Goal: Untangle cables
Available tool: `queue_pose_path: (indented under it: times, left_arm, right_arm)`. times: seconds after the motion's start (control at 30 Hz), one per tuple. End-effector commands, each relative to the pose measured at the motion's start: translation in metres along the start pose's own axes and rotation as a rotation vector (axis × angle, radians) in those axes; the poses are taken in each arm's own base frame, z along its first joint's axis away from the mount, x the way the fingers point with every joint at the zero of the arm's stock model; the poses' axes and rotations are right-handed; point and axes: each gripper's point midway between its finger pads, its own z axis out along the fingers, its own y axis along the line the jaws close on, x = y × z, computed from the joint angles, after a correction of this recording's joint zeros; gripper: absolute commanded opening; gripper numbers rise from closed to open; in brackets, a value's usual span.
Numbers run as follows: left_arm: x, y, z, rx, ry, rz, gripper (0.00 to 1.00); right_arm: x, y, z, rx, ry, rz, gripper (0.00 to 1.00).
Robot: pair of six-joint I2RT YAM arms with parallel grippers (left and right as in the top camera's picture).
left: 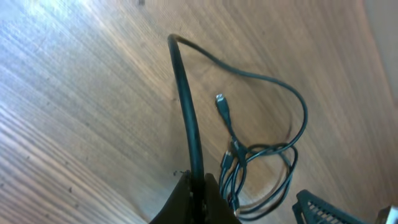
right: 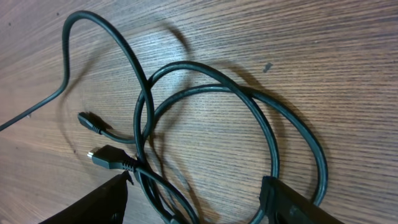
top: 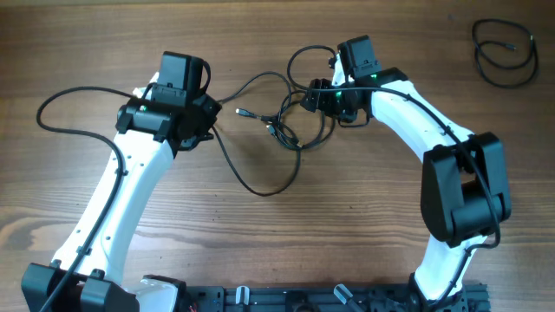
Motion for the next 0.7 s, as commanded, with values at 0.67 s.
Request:
queue_pose_path:
  times: [0.67]
  left_arm:
    - [-0.029,-0.073,-0.153,0.57,-0.279,0.289,0.04]
  right_arm:
    - [0.01,-0.016,0.032,0.029,0.043,0.042,0.7]
